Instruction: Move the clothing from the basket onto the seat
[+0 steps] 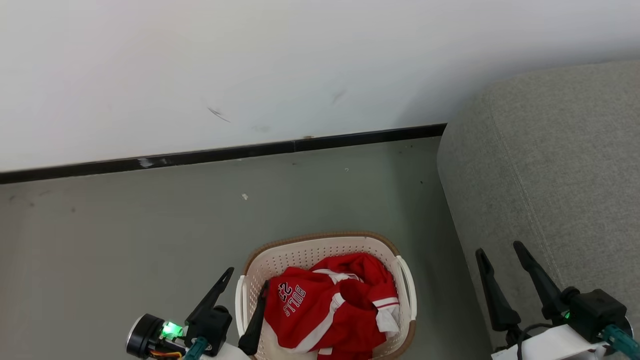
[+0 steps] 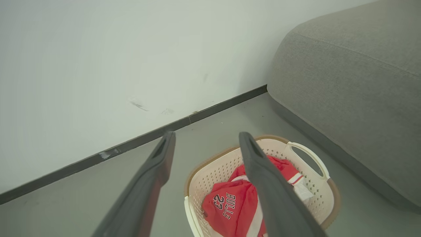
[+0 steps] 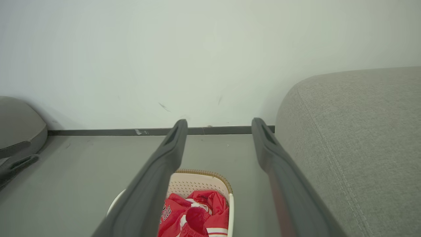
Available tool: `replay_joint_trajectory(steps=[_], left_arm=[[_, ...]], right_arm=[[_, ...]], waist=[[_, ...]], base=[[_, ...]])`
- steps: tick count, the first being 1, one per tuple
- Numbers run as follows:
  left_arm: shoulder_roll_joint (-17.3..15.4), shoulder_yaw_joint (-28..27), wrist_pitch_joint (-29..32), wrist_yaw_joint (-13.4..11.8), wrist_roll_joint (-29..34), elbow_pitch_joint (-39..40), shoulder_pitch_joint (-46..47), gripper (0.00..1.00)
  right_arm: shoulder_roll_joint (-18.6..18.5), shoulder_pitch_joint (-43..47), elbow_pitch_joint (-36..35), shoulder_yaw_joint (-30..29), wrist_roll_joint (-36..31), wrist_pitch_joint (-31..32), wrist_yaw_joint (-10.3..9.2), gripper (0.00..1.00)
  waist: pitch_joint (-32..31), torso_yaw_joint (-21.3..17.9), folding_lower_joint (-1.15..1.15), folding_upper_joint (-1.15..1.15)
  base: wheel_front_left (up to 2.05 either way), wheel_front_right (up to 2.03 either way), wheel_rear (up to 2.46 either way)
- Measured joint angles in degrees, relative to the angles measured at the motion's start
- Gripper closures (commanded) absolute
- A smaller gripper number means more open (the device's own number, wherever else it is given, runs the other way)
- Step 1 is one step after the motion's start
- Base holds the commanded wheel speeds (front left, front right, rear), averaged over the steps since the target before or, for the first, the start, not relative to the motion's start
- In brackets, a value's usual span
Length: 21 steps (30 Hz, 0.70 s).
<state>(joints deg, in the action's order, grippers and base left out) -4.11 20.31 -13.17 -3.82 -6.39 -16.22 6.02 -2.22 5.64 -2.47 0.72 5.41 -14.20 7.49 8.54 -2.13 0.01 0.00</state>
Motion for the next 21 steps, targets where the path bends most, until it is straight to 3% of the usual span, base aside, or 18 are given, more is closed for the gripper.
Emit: replay_joint_trajectory(steps=[21], left_arm=[[0.38,3.68,0.49,2.3,3.58,-9.64,11.14,0.0]], right_arm=[[0.02,-6.82,-6.12,0.15,0.59,-0.01,0.01,0.0]], waist=[[11.96,-4.83,0.0,0.0]], base=[[0.0,0.0,0.0]])
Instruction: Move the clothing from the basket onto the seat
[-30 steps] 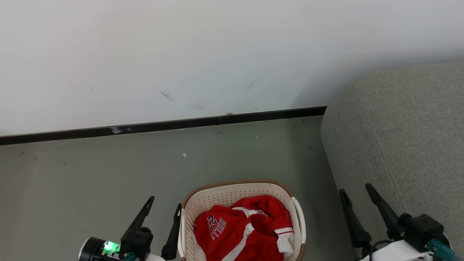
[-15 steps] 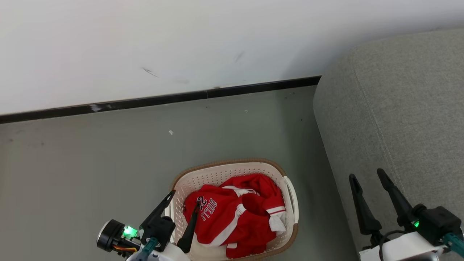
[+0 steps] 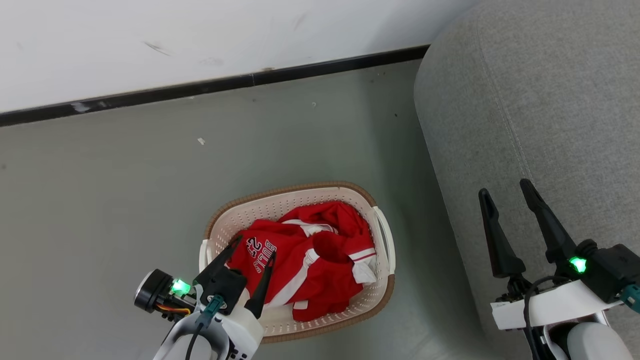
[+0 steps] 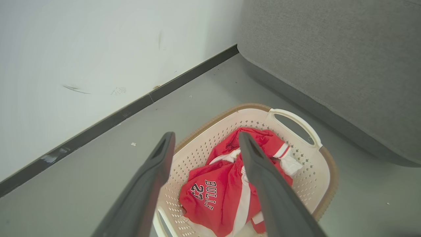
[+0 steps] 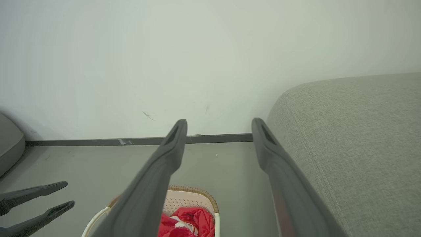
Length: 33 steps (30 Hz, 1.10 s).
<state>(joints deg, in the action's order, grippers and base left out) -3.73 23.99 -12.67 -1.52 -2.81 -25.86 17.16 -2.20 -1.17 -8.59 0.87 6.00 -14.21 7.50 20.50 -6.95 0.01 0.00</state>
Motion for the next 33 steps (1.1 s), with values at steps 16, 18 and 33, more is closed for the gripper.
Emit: replay_joint_trajectory(steps=[16,18,33], left_arm=[[-1.69,1.37,-0.09,0.67,3.48,-8.61,6.73,0.0],[-1.88,1.78,-0.1,0.67,3.97,-9.29,7.58,0.0],[-3.37,4.19,-0.34,0.74,7.56,-15.33,13.18,0.0]], right_arm=[[-0.03,-6.93,-1.78,2.0,1.78,-0.13,0.0,0.0],[-0.03,-7.76,-1.88,2.29,2.14,-0.25,0.0,0.0],[-0.03,-13.01,-1.99,4.28,5.37,-0.42,0.0,0.0]], waist=[[9.8,-5.69,0.0,0.0],[10.83,-6.4,0.0,0.0],[17.83,-11.41,0.0,0.0]], base=[[0.0,0.0,0.0],[0.0,0.0,0.0],[0.0,0.0,0.0]])
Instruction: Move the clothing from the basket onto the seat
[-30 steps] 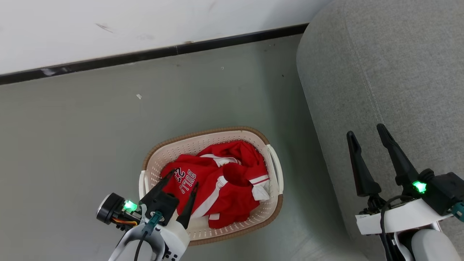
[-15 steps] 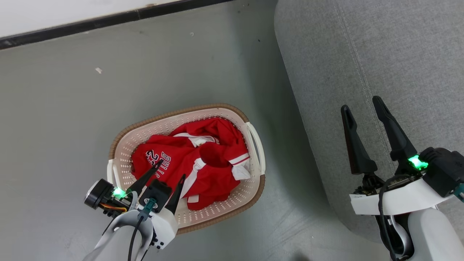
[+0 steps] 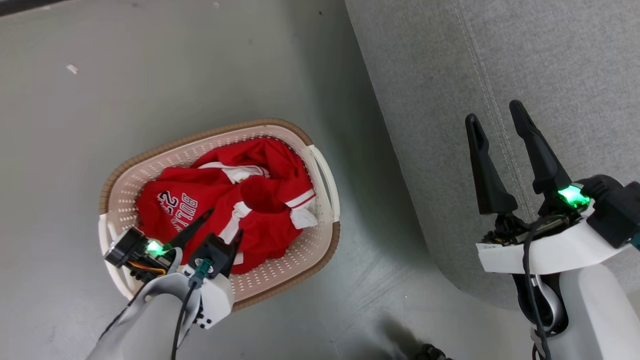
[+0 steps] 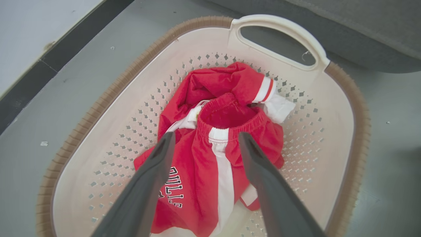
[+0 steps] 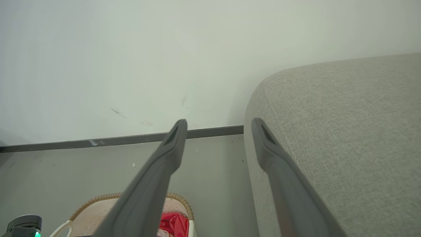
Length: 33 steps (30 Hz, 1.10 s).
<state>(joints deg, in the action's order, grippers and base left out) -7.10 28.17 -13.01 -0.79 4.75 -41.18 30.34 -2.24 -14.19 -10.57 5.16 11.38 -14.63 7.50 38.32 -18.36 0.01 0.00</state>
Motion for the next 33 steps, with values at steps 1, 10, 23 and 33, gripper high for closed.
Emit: replay_joint_trajectory(steps=[1,10,23,33], left_arm=[[-0.26,0.0,0.0,-0.01,0.11,-0.49,0.3,0.0],[-1.18,-0.32,0.01,-0.42,1.45,-3.8,2.91,0.0],[-2.41,-0.15,0.01,-1.07,2.49,-7.17,6.3,0.0],[-3.32,0.05,0.03,-1.18,3.12,-9.36,8.79,0.0]], right_arm=[[0.0,-0.43,-0.01,0.19,0.25,0.0,0.0,0.0],[0.0,-2.77,-0.01,1.87,1.87,0.0,0.0,0.0],[0.01,-5.21,0.0,3.75,3.79,0.0,0.0,0.0],[0.01,-7.42,-0.01,4.81,4.75,0.0,0.0,0.0]], waist=[[0.42,-0.31,0.0,0.0],[3.84,-2.93,0.0,0.0],[7.94,-6.19,0.0,0.0],[10.31,-7.91,0.0,0.0]], base=[[0.0,0.0,0.0],[0.0,0.0,0.0],[0.0,0.0,0.0],[0.0,0.0,0.0]])
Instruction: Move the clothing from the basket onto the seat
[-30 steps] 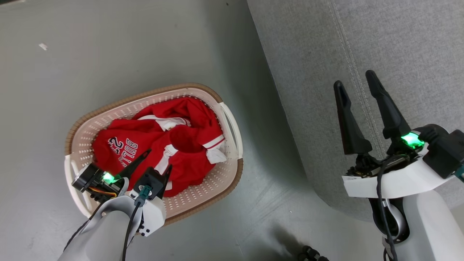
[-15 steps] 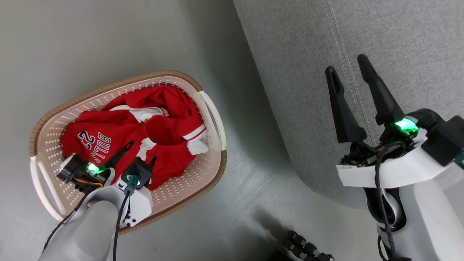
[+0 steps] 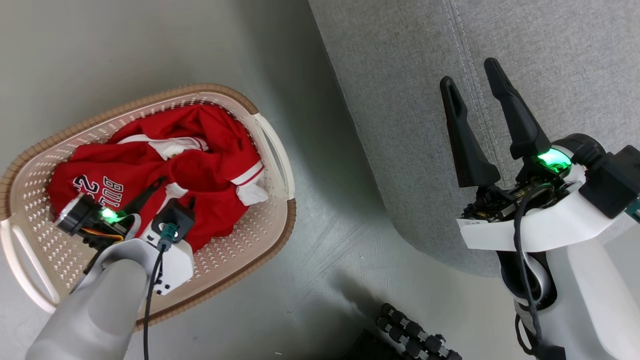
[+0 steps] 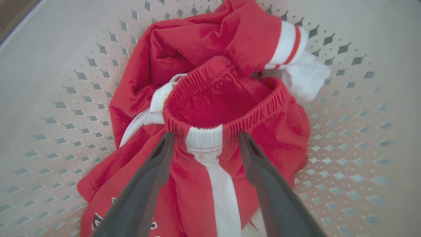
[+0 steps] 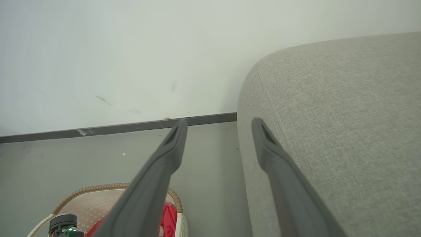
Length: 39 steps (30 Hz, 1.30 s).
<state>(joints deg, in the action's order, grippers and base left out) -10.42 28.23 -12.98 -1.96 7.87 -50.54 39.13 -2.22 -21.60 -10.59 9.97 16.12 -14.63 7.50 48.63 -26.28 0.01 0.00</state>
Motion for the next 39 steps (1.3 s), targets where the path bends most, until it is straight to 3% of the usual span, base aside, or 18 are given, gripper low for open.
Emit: replay_joint_trajectory(steps=[17,19,20,21,23,24,25,26,39], left_arm=[[-0.38,-0.36,0.22,-0.99,0.23,-2.5,3.92,0.01],[-0.27,-0.2,0.21,-0.99,0.23,-2.66,4.17,0.14],[-0.22,-0.11,0.21,-0.99,0.23,-2.86,4.21,0.27],[-0.15,-0.04,0.19,-0.99,0.23,-3.08,4.22,0.51],[-0.11,0.05,-0.04,-0.98,0.23,-3.58,4.24,0.66],[-0.07,0.1,-0.04,-0.98,0.23,-3.78,4.27,0.76],[0.0,0.14,-0.05,-0.98,0.23,-3.99,4.29,0.94],[0.08,0.19,-0.07,-0.96,0.23,-4.15,4.32,1.0],[1.44,0.15,-0.81,-0.9,-0.36,-4.12,5.04,1.0]], right_arm=[[0.01,-2.25,0.05,0.36,1.03,0.0,0.0,0.0],[0.01,-2.25,0.1,0.43,1.04,0.0,0.0,0.0],[0.01,-2.25,0.1,0.42,1.04,0.0,0.0,0.0],[0.01,-2.25,0.1,0.42,1.04,0.0,0.0,0.0],[0.01,-2.25,0.13,0.42,1.04,0.0,0.0,0.0],[0.01,-2.25,0.15,0.4,1.04,0.0,0.0,0.0],[0.01,-2.25,0.2,0.38,1.04,0.0,0.0,0.0],[0.01,-2.25,0.23,0.35,1.04,0.0,0.0,0.0],[0.01,-2.44,1.82,-0.38,0.92,0.0,0.0,0.0]], waist=[[2.79,-1.7,0.0,0.0],[2.91,-1.81,0.0,0.0],[2.95,-1.86,0.0,0.0],[2.99,-1.91,0.0,0.0],[3.07,-2.0,0.0,0.0],[3.09,-2.02,0.0,0.0],[3.09,-2.03,0.0,0.0],[3.09,-2.03,0.0,0.0],[2.53,-1.07,-0.01,0.0]], base=[[0.0,0.0,0.0],[0.0,0.0,0.0],[0.0,0.0,0.0],[0.0,0.0,0.0],[0.0,0.0,0.0],[0.0,0.0,0.0],[0.0,0.0,0.0],[0.0,0.0,0.0],[0.0,0.0,0.0]])
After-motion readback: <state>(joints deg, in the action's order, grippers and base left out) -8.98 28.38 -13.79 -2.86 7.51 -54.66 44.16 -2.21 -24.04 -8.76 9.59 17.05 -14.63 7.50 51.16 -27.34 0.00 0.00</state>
